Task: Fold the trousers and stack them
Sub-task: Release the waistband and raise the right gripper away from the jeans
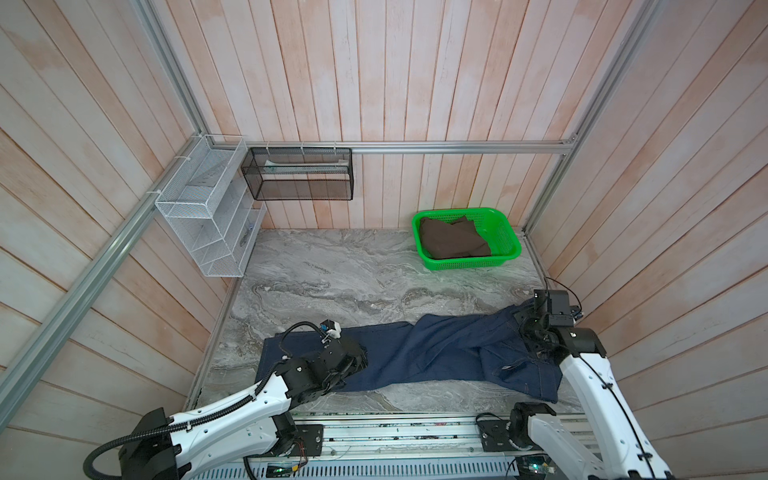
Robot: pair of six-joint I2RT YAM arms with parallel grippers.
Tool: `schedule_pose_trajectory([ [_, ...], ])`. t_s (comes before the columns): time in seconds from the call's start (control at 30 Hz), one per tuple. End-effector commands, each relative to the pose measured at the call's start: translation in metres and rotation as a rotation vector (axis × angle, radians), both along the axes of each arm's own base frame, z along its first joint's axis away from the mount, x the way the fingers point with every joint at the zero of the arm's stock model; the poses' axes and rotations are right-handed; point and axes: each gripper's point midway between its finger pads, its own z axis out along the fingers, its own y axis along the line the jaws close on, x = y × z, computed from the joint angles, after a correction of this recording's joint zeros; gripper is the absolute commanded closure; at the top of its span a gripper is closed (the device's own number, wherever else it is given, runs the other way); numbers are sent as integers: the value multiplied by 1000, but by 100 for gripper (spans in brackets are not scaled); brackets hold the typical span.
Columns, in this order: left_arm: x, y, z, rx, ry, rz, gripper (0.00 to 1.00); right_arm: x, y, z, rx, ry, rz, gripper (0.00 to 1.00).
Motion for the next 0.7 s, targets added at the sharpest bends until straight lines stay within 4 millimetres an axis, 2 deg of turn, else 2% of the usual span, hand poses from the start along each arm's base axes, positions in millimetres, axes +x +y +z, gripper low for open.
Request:
schedule_pose_trajectory([
  [0.0,0,14,-2,52,-20,24,37,11,-13,10,-54,50,-43,24],
  [0.13,0,18,-4,54,-17,33,36,26,-28,19,-123,66,-87,18],
  [0.37,2,29,-7,69,-8,52,35,42,-39,-7,-139,186,-89,13],
  [0.53,0,35,-9,65,-2,68,34,52,-49,-21,-123,175,-110,19],
  [0.67,-1,41,-10,76,2,80,34,51,-63,-37,-89,192,-150,31],
])
